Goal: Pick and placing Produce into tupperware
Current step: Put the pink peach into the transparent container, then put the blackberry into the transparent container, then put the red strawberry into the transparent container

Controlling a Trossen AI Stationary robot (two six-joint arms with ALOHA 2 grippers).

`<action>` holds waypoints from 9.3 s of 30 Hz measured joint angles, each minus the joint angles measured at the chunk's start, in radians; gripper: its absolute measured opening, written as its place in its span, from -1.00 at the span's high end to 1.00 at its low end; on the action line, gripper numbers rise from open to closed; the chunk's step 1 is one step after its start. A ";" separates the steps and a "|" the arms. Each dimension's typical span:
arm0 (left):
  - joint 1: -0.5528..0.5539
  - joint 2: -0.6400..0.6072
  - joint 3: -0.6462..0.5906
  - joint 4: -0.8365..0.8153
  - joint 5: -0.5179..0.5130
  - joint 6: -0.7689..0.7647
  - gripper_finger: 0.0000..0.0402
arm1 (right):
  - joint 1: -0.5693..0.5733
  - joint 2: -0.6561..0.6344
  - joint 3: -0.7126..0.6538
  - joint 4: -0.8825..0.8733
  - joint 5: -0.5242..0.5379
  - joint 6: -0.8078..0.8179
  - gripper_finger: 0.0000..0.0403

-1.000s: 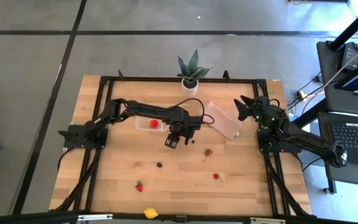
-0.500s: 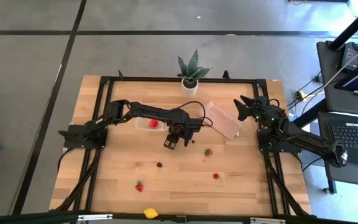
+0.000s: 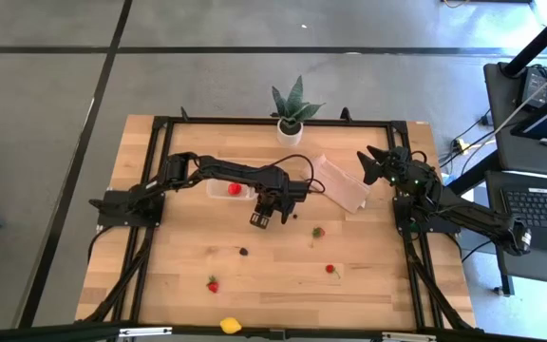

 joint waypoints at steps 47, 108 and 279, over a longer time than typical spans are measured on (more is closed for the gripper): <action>0.210 -0.286 -0.251 -0.107 0.081 -0.176 0.69 | 0.000 0.000 0.000 0.000 0.000 -0.005 -0.47; -0.299 -0.426 -0.110 -0.047 -0.135 -0.432 -0.28 | 0.000 0.001 0.000 -0.001 -0.010 -0.027 -0.47; -0.627 -0.499 -0.342 -0.035 -0.007 -2.507 -0.45 | -0.001 0.002 0.000 -0.008 -0.070 -0.047 -0.47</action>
